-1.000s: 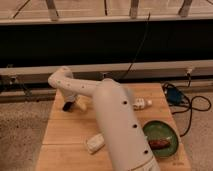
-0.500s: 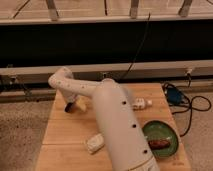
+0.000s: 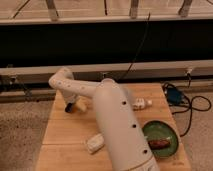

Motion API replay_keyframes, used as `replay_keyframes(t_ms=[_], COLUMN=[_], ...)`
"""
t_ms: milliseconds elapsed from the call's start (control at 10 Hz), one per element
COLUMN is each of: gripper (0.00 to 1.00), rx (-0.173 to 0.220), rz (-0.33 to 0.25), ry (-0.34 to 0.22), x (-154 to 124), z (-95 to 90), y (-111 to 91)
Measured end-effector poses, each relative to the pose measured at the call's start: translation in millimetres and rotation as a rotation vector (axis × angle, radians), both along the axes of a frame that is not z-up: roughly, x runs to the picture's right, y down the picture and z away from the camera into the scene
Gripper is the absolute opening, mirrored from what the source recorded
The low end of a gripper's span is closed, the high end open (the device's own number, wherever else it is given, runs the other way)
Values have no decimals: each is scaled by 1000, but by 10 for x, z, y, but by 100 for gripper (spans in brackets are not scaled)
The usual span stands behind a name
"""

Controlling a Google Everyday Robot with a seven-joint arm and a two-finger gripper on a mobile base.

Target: Place the eraser on the white sponge

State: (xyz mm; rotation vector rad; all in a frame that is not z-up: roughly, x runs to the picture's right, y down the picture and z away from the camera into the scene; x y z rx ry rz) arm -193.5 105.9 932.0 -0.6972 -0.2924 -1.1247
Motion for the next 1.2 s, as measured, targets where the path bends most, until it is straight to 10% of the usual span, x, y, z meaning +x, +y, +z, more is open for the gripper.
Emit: replay_keyframes(t_ms=[900,1200], gripper=[79,61], rx=[-1,-4], rz=[1,2], ry=[-2,-3], x=[-6,3], z=[-19,0], y=[-9,12])
